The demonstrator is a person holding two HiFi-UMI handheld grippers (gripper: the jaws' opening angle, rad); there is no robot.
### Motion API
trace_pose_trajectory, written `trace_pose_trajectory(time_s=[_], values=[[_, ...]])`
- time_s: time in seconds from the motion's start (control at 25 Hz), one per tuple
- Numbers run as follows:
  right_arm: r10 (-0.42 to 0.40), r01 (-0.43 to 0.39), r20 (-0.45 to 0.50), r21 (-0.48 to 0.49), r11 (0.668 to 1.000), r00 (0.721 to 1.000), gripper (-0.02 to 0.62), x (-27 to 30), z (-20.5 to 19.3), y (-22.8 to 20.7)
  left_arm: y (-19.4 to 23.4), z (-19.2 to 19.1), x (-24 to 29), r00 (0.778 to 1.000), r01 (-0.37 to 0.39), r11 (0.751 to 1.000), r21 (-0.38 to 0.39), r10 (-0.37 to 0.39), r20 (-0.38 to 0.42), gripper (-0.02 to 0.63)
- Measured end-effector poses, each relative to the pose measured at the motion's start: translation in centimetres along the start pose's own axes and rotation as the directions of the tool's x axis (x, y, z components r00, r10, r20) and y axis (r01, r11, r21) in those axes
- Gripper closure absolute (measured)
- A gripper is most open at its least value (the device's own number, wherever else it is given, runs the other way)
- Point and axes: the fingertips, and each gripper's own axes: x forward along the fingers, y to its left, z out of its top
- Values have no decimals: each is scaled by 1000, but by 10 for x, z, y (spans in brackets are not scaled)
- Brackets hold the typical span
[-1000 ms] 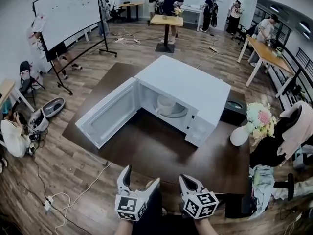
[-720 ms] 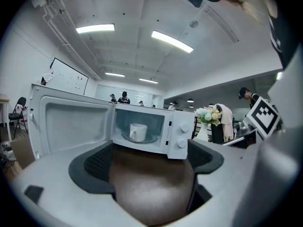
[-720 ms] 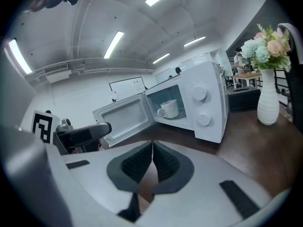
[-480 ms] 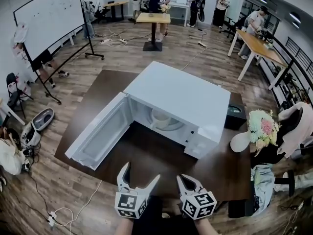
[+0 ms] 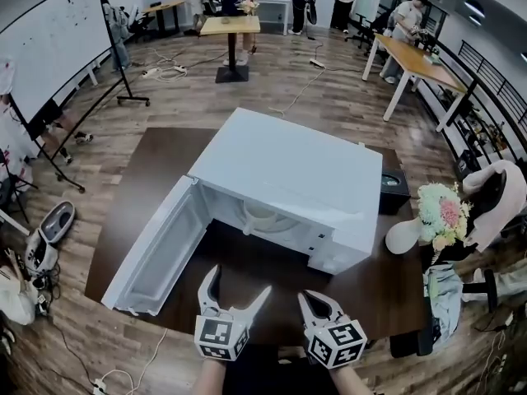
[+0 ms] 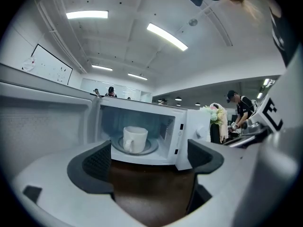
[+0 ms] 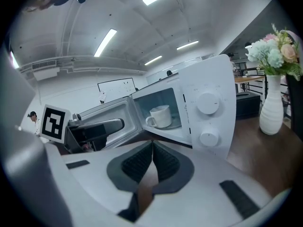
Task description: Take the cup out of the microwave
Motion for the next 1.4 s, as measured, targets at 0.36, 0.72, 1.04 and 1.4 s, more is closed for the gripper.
trace_pose_trajectory(time_s=[0.36,0.72,1.04,1.4], values=[[-36,36,-5,8,999,999,600,29,10,-2,22,10,53,997,78,997,28,-78,-10,117],[-51,51,-33,20,998,998,600,55,9,0,40,10,106,991,133,990,43,-132,-38,117],[-64,65,-53,26,998,997,600,71,11,-8,52,0,154,991,117,992,58,-113,-69,117],[-62,66,-96,42,997,993,600,81,3,-12,57,-7,190,995,72,995,76,-66,-79,115]])
